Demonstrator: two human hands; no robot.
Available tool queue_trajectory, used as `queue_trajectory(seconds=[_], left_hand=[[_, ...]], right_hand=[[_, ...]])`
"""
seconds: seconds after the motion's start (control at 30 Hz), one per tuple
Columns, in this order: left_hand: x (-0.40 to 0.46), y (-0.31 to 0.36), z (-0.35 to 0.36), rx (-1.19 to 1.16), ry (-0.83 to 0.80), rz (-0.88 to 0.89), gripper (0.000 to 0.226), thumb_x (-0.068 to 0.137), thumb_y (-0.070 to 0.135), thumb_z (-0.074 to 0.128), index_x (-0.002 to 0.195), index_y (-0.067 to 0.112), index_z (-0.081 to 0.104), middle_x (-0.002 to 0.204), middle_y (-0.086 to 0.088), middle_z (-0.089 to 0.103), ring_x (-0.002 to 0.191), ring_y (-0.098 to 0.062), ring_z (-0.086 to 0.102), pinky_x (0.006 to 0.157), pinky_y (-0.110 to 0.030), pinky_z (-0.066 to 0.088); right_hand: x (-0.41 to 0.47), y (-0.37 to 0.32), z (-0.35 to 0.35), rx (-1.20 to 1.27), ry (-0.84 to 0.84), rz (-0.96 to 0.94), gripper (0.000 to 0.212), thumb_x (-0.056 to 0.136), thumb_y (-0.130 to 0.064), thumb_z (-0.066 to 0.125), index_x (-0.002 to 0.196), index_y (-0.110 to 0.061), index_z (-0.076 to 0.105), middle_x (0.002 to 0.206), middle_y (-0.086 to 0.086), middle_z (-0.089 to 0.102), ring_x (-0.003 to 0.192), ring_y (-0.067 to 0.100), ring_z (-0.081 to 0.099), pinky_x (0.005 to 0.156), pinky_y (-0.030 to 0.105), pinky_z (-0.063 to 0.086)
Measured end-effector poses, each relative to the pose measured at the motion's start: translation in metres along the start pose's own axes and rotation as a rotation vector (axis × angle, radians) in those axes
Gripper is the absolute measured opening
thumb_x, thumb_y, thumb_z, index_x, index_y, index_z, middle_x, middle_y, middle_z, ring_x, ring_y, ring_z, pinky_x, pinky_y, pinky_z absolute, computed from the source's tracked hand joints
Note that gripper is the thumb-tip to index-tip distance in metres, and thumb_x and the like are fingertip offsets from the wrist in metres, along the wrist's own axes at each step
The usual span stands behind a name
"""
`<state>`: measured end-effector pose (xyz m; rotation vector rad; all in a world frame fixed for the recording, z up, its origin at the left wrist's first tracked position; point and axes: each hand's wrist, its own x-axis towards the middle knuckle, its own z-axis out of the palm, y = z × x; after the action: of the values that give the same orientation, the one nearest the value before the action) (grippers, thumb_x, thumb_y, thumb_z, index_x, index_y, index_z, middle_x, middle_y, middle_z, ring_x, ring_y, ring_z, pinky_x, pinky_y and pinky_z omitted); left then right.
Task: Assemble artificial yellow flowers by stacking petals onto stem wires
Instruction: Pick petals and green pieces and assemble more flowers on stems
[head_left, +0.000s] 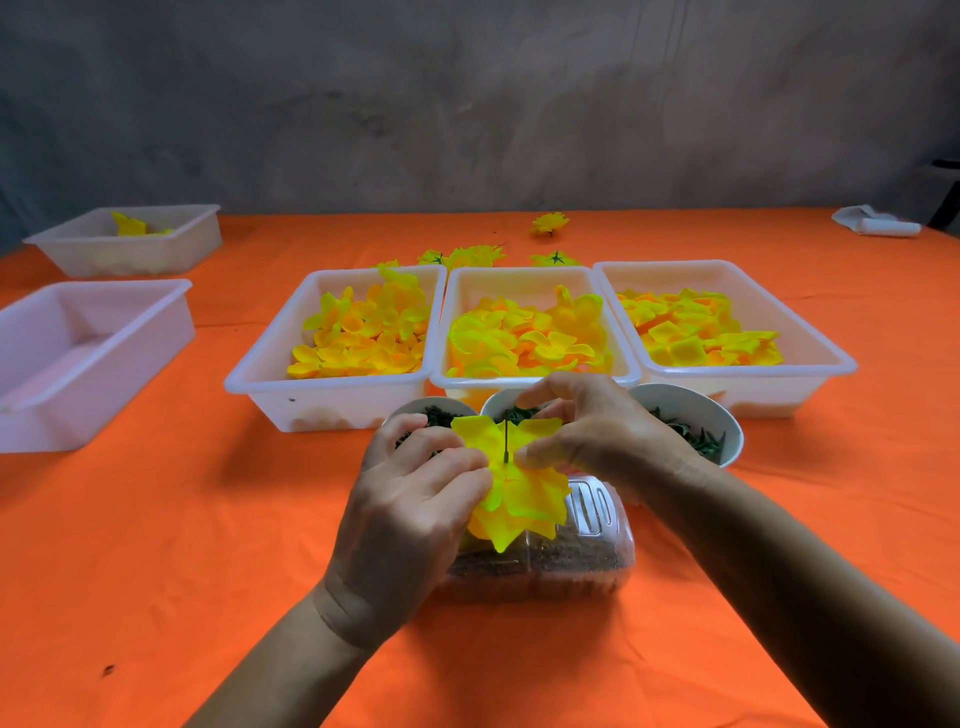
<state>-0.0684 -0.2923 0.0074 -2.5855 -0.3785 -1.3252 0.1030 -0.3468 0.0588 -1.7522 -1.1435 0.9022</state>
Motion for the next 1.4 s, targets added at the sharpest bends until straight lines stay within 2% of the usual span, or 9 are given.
queue_trajectory(seconds=[0.43, 0.63, 0.73, 0.83, 0.93, 1.0, 1.1, 1.2, 1.4], left_hand=[[-0.004, -0.002, -0.001, -0.004, -0.028, 0.033, 0.008, 0.079, 0.001, 0.068, 0.074, 0.005, 0.073, 0.085, -0.006, 0.072, 0.077, -0.028, 0.065, 0.083, -0.041, 0.046], [-0.005, -0.002, -0.003, -0.083, -0.109, -0.001, 0.013, 0.077, 0.003, 0.060, 0.078, 0.004, 0.073, 0.091, -0.007, 0.070, 0.084, -0.030, 0.063, 0.083, -0.042, 0.045], [-0.007, 0.001, -0.008, -0.206, -0.174, -0.122, 0.019, 0.073, 0.017, 0.059, 0.080, 0.008, 0.073, 0.095, -0.003, 0.069, 0.090, -0.027, 0.060, 0.088, -0.039, 0.041], [-0.001, 0.005, -0.009, -0.372, -0.175, -0.350, 0.033, 0.086, 0.032, 0.053, 0.069, 0.012, 0.072, 0.088, 0.006, 0.068, 0.090, -0.016, 0.059, 0.085, -0.034, 0.041], [0.008, 0.010, -0.005, -0.449, -0.120, -0.570, 0.032, 0.082, 0.031, 0.067, 0.057, 0.010, 0.068, 0.073, 0.008, 0.067, 0.076, -0.013, 0.060, 0.070, -0.026, 0.044], [0.012, 0.011, 0.000, -0.508, -0.102, -0.719, 0.020, 0.074, 0.022, 0.079, 0.060, 0.015, 0.067, 0.068, 0.007, 0.065, 0.066, -0.012, 0.060, 0.059, -0.028, 0.045], [0.012, 0.012, 0.005, -0.585, -0.086, -0.858, 0.017, 0.068, 0.018, 0.082, 0.072, 0.028, 0.070, 0.066, 0.011, 0.062, 0.055, 0.001, 0.053, 0.053, -0.017, 0.042], [0.009, 0.013, 0.007, -0.618, -0.089, -0.840, 0.016, 0.069, 0.023, 0.080, 0.082, 0.029, 0.074, 0.074, 0.008, 0.061, 0.060, -0.001, 0.054, 0.050, -0.014, 0.042], [0.001, 0.011, 0.011, -0.402, -0.069, -0.606, 0.019, 0.070, 0.034, 0.075, 0.083, 0.021, 0.077, 0.094, 0.005, 0.063, 0.084, -0.012, 0.048, 0.069, -0.026, 0.046]], right_hand=[[0.009, -0.002, -0.004, -0.004, -0.095, 0.092, 0.032, 0.070, 0.004, 0.076, 0.084, -0.023, 0.065, 0.103, 0.014, 0.056, 0.068, 0.016, 0.055, 0.048, 0.017, 0.046], [0.011, 0.005, -0.004, -0.016, -0.112, 0.095, 0.034, 0.070, -0.001, 0.078, 0.089, -0.027, 0.066, 0.101, 0.006, 0.057, 0.074, 0.014, 0.057, 0.054, 0.020, 0.046], [0.006, 0.008, -0.005, -0.149, -0.040, -0.077, 0.041, 0.068, -0.009, 0.082, 0.101, -0.029, 0.069, 0.113, 0.002, 0.059, 0.093, 0.013, 0.056, 0.068, 0.025, 0.047], [-0.001, 0.012, -0.004, -0.390, 0.106, -0.370, 0.025, 0.066, -0.017, 0.084, 0.087, -0.028, 0.075, 0.102, -0.007, 0.057, 0.104, 0.014, 0.048, 0.083, 0.023, 0.037], [-0.006, 0.019, 0.001, -0.475, 0.156, -0.530, 0.009, 0.072, -0.017, 0.081, 0.077, -0.023, 0.077, 0.086, -0.007, 0.061, 0.095, 0.018, 0.051, 0.084, 0.027, 0.037], [-0.008, 0.024, 0.004, -0.477, 0.146, -0.568, 0.007, 0.077, -0.013, 0.076, 0.080, -0.019, 0.078, 0.083, -0.003, 0.066, 0.091, 0.017, 0.053, 0.080, 0.026, 0.039], [-0.011, 0.030, 0.005, -0.434, 0.124, -0.599, 0.008, 0.082, -0.014, 0.072, 0.086, -0.019, 0.077, 0.086, -0.004, 0.066, 0.092, 0.013, 0.054, 0.077, 0.024, 0.041], [-0.013, 0.036, 0.004, -0.336, 0.067, -0.555, 0.007, 0.081, -0.024, 0.073, 0.088, -0.025, 0.076, 0.090, -0.008, 0.062, 0.097, 0.007, 0.052, 0.073, 0.020, 0.045], [-0.011, 0.048, 0.011, -0.145, 0.108, -0.544, 0.016, 0.077, -0.016, 0.076, 0.086, -0.029, 0.074, 0.088, -0.009, 0.063, 0.094, 0.010, 0.055, 0.073, 0.009, 0.037]])
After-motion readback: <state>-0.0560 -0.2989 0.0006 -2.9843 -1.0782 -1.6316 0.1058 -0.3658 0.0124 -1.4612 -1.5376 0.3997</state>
